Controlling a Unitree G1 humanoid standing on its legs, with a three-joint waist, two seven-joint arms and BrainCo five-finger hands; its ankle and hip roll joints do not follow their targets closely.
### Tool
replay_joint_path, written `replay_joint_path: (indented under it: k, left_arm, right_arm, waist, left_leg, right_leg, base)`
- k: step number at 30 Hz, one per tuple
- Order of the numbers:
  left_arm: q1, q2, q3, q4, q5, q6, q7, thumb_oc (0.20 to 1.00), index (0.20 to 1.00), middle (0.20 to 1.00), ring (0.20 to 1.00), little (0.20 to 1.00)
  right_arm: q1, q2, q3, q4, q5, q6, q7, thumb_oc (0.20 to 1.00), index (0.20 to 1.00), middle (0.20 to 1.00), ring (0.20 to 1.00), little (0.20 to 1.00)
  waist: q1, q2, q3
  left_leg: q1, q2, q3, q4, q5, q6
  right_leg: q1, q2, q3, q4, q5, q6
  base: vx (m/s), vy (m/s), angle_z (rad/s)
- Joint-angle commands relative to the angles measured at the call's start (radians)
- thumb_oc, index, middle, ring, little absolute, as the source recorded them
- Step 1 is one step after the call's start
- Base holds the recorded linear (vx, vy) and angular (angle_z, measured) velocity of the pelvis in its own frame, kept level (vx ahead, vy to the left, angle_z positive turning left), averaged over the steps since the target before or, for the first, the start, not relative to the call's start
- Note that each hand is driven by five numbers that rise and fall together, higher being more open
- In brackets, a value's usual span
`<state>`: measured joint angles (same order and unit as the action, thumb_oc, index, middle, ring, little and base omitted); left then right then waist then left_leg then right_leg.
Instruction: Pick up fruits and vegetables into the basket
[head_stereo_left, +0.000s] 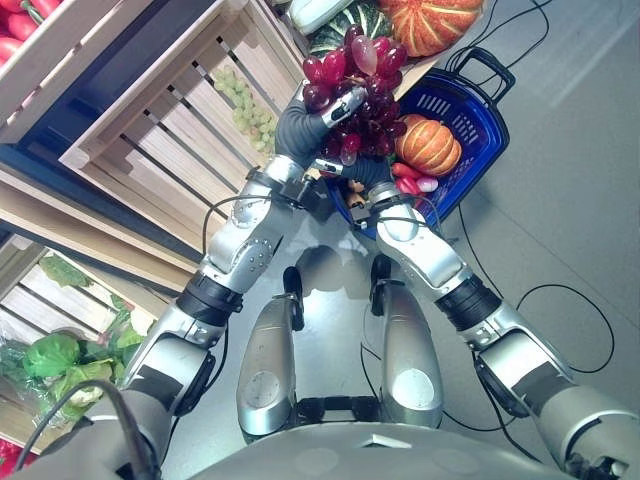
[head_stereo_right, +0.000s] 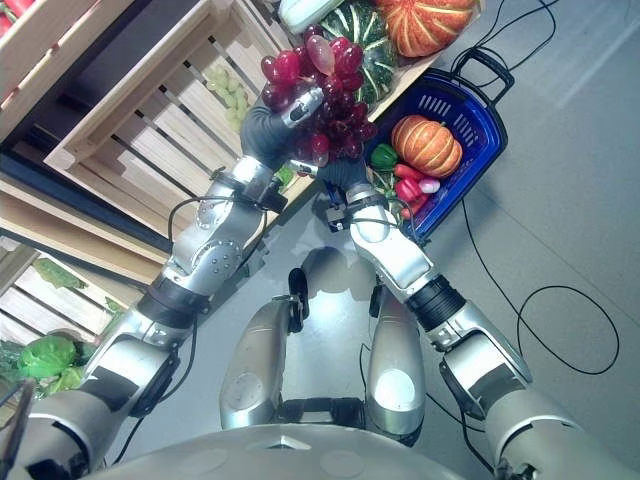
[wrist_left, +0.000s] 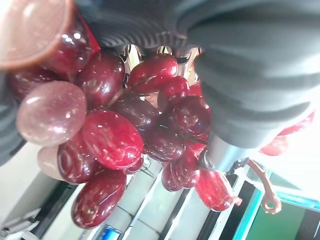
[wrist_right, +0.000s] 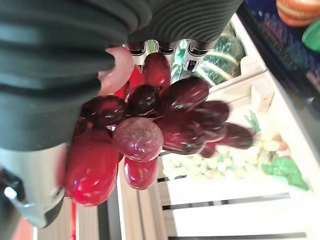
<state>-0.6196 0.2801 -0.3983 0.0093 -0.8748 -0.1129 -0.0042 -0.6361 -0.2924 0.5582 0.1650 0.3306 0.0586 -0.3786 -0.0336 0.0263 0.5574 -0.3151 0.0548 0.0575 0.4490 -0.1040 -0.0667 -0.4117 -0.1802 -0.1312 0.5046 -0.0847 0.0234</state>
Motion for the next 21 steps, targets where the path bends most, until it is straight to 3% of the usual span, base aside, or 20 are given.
replay_joint_path:
  k: [1, 2, 3, 12, 15, 16, 17, 19, 21]
  left_arm:
    - [0.034, -0.069, -0.079, -0.19, -0.08, -0.053, -0.028, 0.2, 0.2, 0.2, 0.2, 0.2]
    - [0.036, -0.073, -0.079, -0.189, -0.09, -0.051, -0.029, 0.2, 0.2, 0.2, 0.2, 0.2]
    - [0.047, -0.083, -0.088, -0.19, -0.094, -0.057, -0.018, 0.2, 0.2, 0.2, 0.2, 0.2]
    - [0.081, -0.063, -0.074, -0.178, -0.002, -0.142, 0.059, 0.2, 0.2, 0.2, 0.2, 0.2]
    - [0.088, -0.051, -0.051, -0.171, -0.01, -0.118, 0.07, 0.2, 0.2, 0.2, 0.2, 0.2]
    - [0.09, -0.05, -0.045, -0.166, 0.004, -0.095, 0.089, 0.457, 0.457, 0.457, 0.457, 0.457]
    - [0.091, -0.046, -0.041, -0.161, 0.023, -0.07, 0.094, 1.0, 1.0, 1.0, 1.0, 1.0]
    - [0.093, -0.03, -0.037, -0.154, 0.127, -0.014, 0.072, 1.0, 1.0, 1.0, 1.0, 1.0]
    - [0.093, -0.007, -0.038, -0.146, 0.263, -0.006, 0.096, 1.0, 1.0, 1.0, 1.0, 1.0]
  right_arm:
    - [-0.031, 0.127, -0.025, -0.009, 0.053, -0.119, -0.003, 1.0, 1.0, 1.0, 1.0, 1.0]
    - [-0.03, 0.128, -0.029, -0.008, 0.07, -0.135, -0.004, 0.724, 0.724, 0.724, 0.724, 0.724]
    - [-0.025, 0.137, -0.039, -0.013, 0.068, -0.171, -0.018, 0.2, 0.2, 0.2, 0.2, 0.2]
    - [0.011, 0.102, -0.072, -0.039, -0.014, -0.252, -0.015, 0.2, 0.2, 0.2, 0.2, 0.2]
    - [0.017, 0.08, -0.084, -0.038, -0.014, -0.261, 0.012, 0.2, 0.2, 0.2, 0.2, 0.2]
    - [0.018, 0.071, -0.091, -0.037, -0.004, -0.267, 0.028, 0.2, 0.2, 0.2, 0.2, 0.2]
    - [0.021, 0.065, -0.094, -0.037, -0.001, -0.272, 0.036, 0.2, 0.2, 0.2, 0.2, 0.2]
    - [0.029, 0.049, -0.103, -0.042, 0.01, -0.283, 0.055, 0.2, 0.2, 0.2, 0.2, 0.2]
    - [0.04, 0.033, -0.115, -0.048, 0.016, -0.294, 0.065, 0.2, 0.2, 0.2, 0.2, 0.2]
  waist:
    - [0.01, -0.003, -0.075]
    - [0.011, -0.004, -0.075]
    - [0.011, -0.005, -0.074]
    - [0.011, -0.007, -0.074]
    - [0.013, -0.009, -0.072]
    - [0.013, -0.009, -0.072]
    - [0.013, -0.01, -0.071]
    - [0.012, -0.009, -0.068]
    - [0.009, -0.007, -0.064]
  left_leg:
    - [0.0, -0.032, 0.045, -0.011, -0.042, 0.072]
    - [0.002, -0.033, 0.045, -0.012, -0.041, 0.072]
    - [0.0, -0.033, 0.044, -0.012, -0.041, 0.073]
    - [-0.014, -0.031, 0.043, -0.008, -0.042, 0.078]
    - [-0.021, -0.029, 0.041, -0.005, -0.039, 0.077]
    - [-0.021, -0.028, 0.041, -0.007, -0.038, 0.077]
    - [-0.021, -0.027, 0.041, -0.008, -0.037, 0.077]
    - [-0.024, -0.023, 0.042, -0.008, -0.033, 0.074]
    - [-0.027, -0.02, 0.044, -0.005, -0.03, 0.074]
  right_leg:
    - [0.081, -0.03, -0.036, -0.054, -0.036, 0.045]
    - [0.084, -0.03, -0.037, -0.056, -0.036, 0.044]
    - [0.083, -0.03, -0.037, -0.057, -0.033, 0.045]
    - [0.067, -0.025, -0.037, -0.048, -0.035, 0.045]
    - [0.063, -0.023, -0.041, -0.044, -0.037, 0.044]
    - [0.062, -0.023, -0.042, -0.043, -0.037, 0.044]
    - [0.061, -0.022, -0.045, -0.041, -0.039, 0.044]
    - [0.059, -0.021, -0.05, -0.035, -0.041, 0.043]
    - [0.054, -0.019, -0.052, -0.029, -0.042, 0.041]
  base:
    - [0.01, -0.018, 0.04]
    - [0.01, -0.021, 0.1]
    - [0.0, -0.022, 0.1]
    - [0.0, -0.008, 0.01]
    - [-0.02, -0.048, 0.0]
    - [-0.02, -0.055, 0.01]
    - [-0.03, -0.052, 0.02]
    - [-0.02, -0.052, 0.02]
    - [-0.02, -0.046, 0.01]
